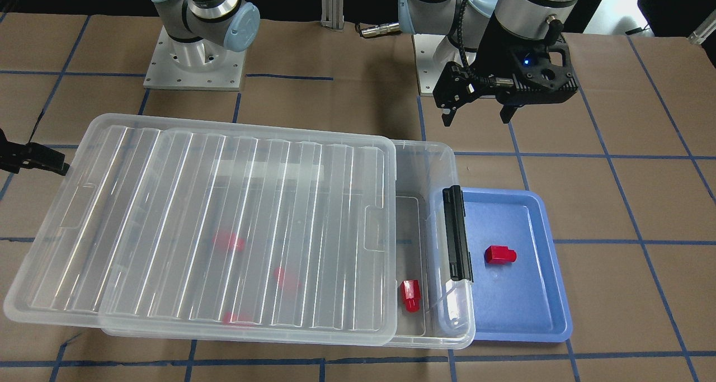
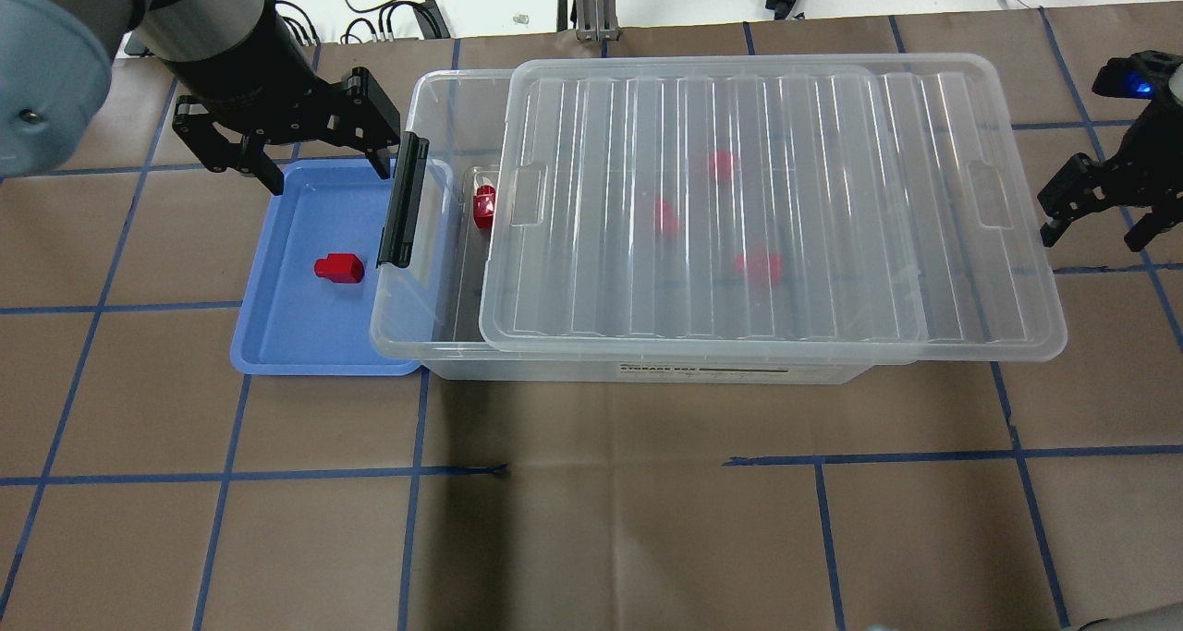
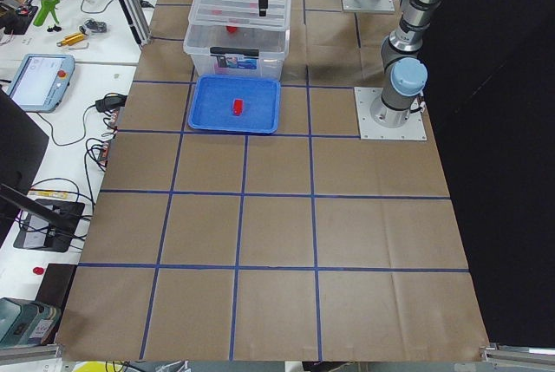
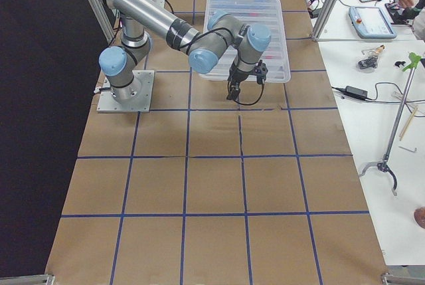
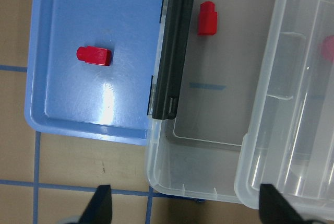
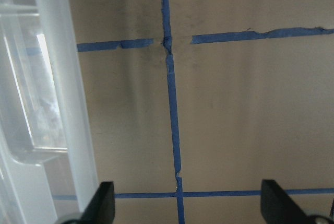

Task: Place red block in blue tray from box

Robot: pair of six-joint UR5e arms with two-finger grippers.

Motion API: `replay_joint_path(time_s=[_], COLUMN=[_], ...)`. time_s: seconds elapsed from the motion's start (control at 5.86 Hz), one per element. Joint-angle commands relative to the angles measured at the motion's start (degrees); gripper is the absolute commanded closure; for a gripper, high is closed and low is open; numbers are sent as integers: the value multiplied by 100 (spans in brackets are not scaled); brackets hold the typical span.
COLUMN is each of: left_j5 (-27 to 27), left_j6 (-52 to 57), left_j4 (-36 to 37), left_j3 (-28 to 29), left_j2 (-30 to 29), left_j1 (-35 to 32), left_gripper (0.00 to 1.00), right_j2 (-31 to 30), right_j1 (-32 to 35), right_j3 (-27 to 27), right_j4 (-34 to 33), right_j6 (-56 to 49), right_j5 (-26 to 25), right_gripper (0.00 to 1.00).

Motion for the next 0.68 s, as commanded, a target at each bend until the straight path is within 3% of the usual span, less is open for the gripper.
replay_joint_path(time_s=[0.0, 0.51], left_j5=[1, -8], left_j6=[-11, 304], left_j4=[-35, -35], left_j3=[19, -16], left_j2=[42, 60], left_j1=[8, 70], left_gripper=[1, 1], right_j2=[-11, -11], right_j1=[297, 649], right_j3=[53, 44], right_j4=[-2, -28], right_j6=[148, 158], right_j5=[39, 285], right_gripper=[0, 0])
